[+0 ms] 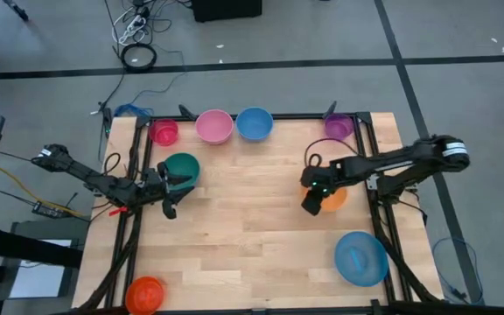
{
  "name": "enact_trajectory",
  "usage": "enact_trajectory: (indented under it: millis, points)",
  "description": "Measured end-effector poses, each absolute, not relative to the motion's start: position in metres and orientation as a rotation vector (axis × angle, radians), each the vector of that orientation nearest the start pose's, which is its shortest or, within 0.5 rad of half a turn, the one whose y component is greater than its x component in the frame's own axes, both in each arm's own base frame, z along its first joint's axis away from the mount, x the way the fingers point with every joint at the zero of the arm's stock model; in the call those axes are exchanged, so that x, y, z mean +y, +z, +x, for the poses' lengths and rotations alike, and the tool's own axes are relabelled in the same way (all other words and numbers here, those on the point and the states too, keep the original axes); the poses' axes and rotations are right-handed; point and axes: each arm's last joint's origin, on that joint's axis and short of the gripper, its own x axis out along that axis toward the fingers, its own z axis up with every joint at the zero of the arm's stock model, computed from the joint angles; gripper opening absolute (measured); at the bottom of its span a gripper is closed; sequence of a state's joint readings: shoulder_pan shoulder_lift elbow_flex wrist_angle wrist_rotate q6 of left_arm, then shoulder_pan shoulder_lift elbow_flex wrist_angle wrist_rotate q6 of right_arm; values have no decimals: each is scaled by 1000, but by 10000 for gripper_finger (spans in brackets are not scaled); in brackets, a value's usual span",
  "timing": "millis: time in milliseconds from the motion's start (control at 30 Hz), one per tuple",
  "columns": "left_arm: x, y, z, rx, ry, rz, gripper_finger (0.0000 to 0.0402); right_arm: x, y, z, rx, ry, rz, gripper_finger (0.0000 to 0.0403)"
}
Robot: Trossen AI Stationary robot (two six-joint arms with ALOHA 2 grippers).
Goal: Nest bowls inside each other
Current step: Move the yellow bowl to the center of the table, then stack the light blue bowl on top of the yellow bowl
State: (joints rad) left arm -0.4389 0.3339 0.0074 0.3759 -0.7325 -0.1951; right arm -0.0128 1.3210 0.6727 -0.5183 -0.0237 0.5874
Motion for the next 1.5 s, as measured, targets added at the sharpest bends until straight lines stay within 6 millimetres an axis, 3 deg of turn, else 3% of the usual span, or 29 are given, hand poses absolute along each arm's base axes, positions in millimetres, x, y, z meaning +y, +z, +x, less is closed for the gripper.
enact_trajectory:
  millis: [167, 600, 867, 1033, 1167, 1333, 1500]
  points:
    - [-30, 173, 109, -72, 288, -223, 184, -1, 161, 257, 1103, -255, 510, 105]
    - [-30, 173, 109, -70, 284, -222, 184, -2, 185, 360, 981, -64, 287, 105]
    - [-30, 172, 109, -68, 274, -241, 184, -11, 188, 393, 938, -26, 232, 105]
    - [-31, 172, 109, -64, 236, -260, 184, -13, 194, 386, 984, -41, 223, 109]
    - [-32, 170, 109, -43, 216, -252, 184, -6, 222, 368, 988, -74, 186, 124]
    - [-32, 167, 109, -21, 210, -266, 184, 15, 251, 328, 1099, -123, 228, 143]
    - [-32, 168, 109, -22, 209, -267, 184, 51, 265, 280, 1215, -202, 334, 148]
